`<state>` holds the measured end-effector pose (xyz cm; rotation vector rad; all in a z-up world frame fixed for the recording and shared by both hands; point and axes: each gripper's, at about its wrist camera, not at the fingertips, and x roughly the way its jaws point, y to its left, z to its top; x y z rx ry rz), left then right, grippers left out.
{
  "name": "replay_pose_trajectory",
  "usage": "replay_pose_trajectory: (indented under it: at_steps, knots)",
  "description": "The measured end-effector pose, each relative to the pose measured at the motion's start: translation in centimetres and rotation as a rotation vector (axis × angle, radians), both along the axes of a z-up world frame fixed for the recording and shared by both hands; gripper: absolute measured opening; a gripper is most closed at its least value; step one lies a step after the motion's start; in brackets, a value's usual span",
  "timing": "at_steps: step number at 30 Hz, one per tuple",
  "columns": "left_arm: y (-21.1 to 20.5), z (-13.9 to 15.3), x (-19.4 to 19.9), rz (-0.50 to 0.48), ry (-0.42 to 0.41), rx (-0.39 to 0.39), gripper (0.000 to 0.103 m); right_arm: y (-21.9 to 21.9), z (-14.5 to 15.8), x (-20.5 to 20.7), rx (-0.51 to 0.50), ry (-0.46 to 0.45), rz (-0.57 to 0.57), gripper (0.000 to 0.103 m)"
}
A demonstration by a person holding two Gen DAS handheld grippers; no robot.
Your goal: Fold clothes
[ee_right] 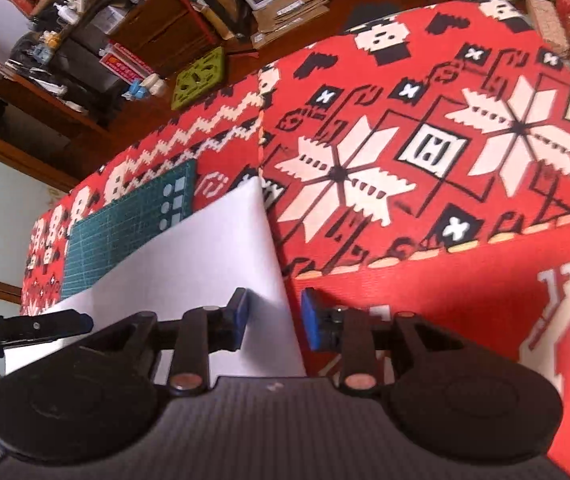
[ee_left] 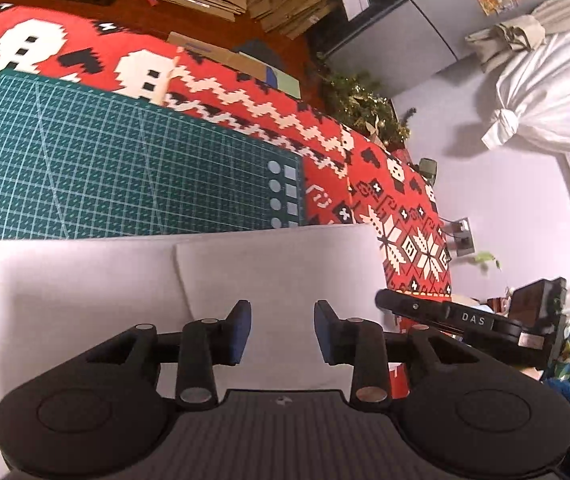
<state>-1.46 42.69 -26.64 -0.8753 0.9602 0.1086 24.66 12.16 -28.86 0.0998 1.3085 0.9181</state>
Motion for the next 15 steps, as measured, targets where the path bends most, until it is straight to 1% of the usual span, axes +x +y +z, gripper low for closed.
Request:
replay_pose_trajectory:
  at_steps: [3,4,5,6,8,10,13,15]
  knots:
    - [-0.5,0.0,0.1,-0.002,0.018,0.022,0.035,-0.5,-0.9,0.6,0.058,0.05,0.004,0.032]
    - [-0.6,0.1,0.0,0.004,0.024,0.029,0.035,-0.7,-1.1,0.8,0.071,0.059,0.003,0.029]
    - [-0.7,0.2,-0.2,0.015,0.028,0.037,0.035,-0.8,-1.3,1.0,0.08,0.071,0.002,0.018]
    - [-0.8,0.3,-0.5,0.026,0.033,0.045,0.035,-0.8,-1.2,1.0,0.08,0.072,0.006,0.015]
    - [-1.1,0.5,-1.1,0.047,0.041,0.062,0.035,-0.6,-0.8,0.8,0.075,0.059,0.021,0.012]
    - [-1.1,0.8,-2.0,0.081,0.044,0.064,0.035,-0.1,0.5,0.2,0.06,0.021,0.04,0.011]
    - [-0.4,1.1,-3.8,0.135,0.034,0.057,0.035,1.2,3.7,-1.3,0.028,-0.06,0.069,0.011]
    - [0.3,1.4,-5.1,0.147,0.017,0.044,0.035,2.0,5.9,-2.3,0.006,-0.115,0.089,0.011]
